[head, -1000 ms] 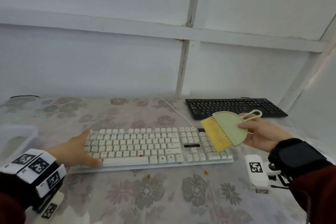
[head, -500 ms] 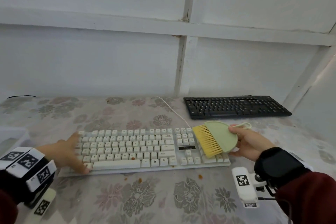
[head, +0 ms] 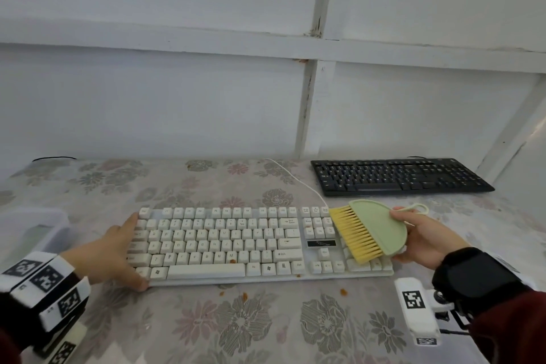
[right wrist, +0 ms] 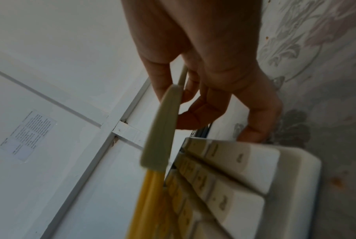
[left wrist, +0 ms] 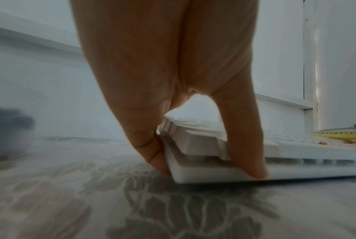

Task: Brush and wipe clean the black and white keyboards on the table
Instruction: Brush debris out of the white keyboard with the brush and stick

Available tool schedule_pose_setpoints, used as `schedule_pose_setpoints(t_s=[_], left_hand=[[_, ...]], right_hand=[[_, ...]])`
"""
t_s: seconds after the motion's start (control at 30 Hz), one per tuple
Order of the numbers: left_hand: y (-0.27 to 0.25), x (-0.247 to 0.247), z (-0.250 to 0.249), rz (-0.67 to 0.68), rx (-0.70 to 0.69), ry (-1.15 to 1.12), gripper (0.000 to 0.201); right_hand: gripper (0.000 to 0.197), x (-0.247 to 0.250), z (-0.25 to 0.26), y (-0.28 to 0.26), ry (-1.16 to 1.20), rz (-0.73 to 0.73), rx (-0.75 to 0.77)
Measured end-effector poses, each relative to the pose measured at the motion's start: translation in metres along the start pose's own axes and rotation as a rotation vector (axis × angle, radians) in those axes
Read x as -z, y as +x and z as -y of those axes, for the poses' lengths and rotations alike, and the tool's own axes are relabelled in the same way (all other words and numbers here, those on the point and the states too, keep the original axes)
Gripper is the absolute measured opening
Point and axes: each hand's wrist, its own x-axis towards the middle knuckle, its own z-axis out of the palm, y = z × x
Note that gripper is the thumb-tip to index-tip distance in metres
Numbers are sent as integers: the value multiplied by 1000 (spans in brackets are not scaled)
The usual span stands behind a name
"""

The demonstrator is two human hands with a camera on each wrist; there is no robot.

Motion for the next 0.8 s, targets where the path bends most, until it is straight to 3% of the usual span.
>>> schedule_pose_setpoints(t_s=[0.13,0.3,0.33,0.4,0.43,0.57,0.67,0.77,0.8], left_hand=[[-2,-6,3,-27,-49,-98,160],[-2,-14,8,-163,-177,-201,153],[-2,-15,8,-183,-197,-208,151],[-4,-16,5,-209,-214,-214,149],[-5,-16,4,-209,-212,-223,148],[-6,-17,9,-215,-219,-228,144],[-4,-17,20,-194,-258,-270,135],[0,-19,28,-188,-265,-333,125],[-1,-19,28,-185,-277,-342,126]], right_hand=[[11,4,-1,-1,20,-3,11],[11,11,-2,-2,61,12,17],[21,14,-1,-3,58,29,31],[64,21,2,-2,47,53,62],[76,24,5,-4,55,61,83],[69,42,17,-9,141,6,194],[31,59,25,-18,173,-53,262],[38,75,28,-28,147,-87,336],[31,81,30,-33,133,-101,367]])
